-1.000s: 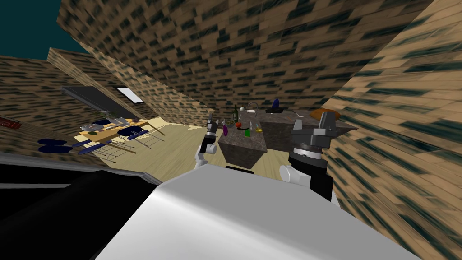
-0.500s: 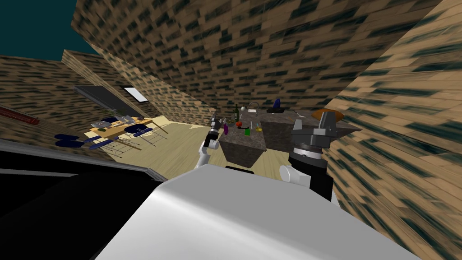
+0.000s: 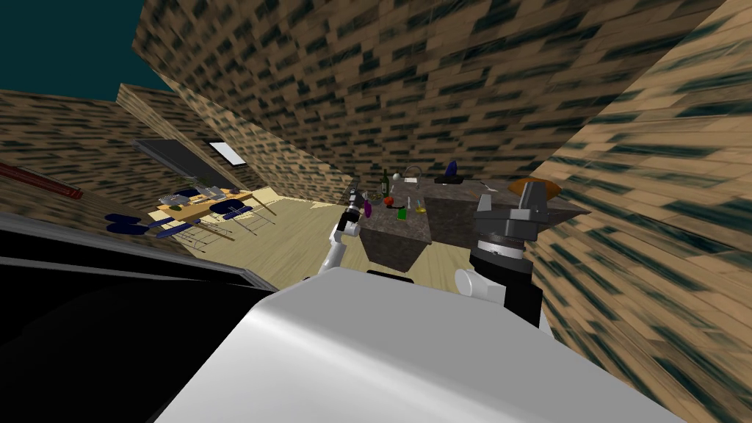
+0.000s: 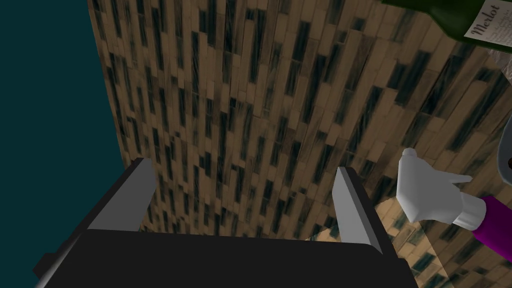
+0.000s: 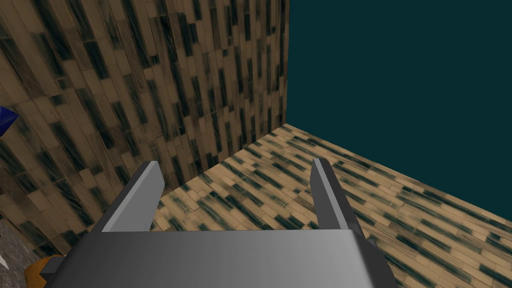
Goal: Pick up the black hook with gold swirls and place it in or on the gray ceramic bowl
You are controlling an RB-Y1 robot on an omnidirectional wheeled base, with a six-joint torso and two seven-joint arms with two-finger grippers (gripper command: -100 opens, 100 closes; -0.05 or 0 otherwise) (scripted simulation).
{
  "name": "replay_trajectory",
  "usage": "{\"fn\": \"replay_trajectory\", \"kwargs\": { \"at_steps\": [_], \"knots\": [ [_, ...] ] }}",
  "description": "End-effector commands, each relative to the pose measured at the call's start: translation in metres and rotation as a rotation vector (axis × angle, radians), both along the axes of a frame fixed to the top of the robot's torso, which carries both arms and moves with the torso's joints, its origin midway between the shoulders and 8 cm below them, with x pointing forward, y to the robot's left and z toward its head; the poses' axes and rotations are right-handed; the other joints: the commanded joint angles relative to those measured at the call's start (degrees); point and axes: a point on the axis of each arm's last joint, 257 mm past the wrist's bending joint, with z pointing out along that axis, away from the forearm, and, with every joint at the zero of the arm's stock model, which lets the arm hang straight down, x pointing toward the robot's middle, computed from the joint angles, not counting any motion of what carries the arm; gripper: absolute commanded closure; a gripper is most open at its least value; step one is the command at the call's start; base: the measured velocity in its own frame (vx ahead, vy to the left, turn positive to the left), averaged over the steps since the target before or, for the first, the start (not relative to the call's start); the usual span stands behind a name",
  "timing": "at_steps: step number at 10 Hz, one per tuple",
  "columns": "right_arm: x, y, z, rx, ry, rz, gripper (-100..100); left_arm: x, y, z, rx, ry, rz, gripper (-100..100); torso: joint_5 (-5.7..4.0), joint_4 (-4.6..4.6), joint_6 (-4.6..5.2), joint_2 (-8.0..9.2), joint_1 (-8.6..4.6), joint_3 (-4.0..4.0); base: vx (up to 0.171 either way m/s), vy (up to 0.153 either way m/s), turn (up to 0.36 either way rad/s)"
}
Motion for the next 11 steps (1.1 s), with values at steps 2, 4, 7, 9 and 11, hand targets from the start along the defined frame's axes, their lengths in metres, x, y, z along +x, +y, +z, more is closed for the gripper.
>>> {"fn": "replay_trajectory", "kwargs": {
  "at_steps": [2, 4, 7, 9, 11],
  "knots": [
    [0.0, 0.0, 0.0, 0.0, 0.0, 0.0, 0, 0.026, -0.005, -0.008, -0.014, 0.055, -0.02, -100, 0.0, 0.0, 0.0, -0.02, 0.02, -0.01, -0.024, -0.033, 0.025],
    [0.0, 0.0, 0.0, 0.0, 0.0, 0.0, 0, 0.044, -0.01, -0.019, -0.02, 0.103, -0.03, -100, 0.0, 0.0, 0.0, 0.0, 0.0, 0.0, -0.028, -0.041, 0.02],
    [0.0, 0.0, 0.0, 0.0, 0.0, 0.0, 0, 0.063, -0.015, -0.032, -0.025, 0.158, -0.04, -100, 0.0, 0.0, 0.0, -0.01, -0.01, -0.01, -0.021, -0.035, 0.016],
    [0.0, 0.0, 0.0, 0.0, 0.0, 0.0, 0, 0.078, -0.02, -0.038, -0.028, 0.201, -0.048, -100, -0.01, -0.01, 0.0, -0.03, -0.04, -0.02, -0.016, -0.043, 0.01],
    [0.0, 0.0, 0.0, 0.0, 0.0, 0.0, 0, 0.093, -0.024, -0.051, -0.03, 0.256, -0.054, -100, -0.01, -0.01, 0.0, -0.04, -0.05, -0.02, -0.017, -0.044, 0.003]
  ]
}}
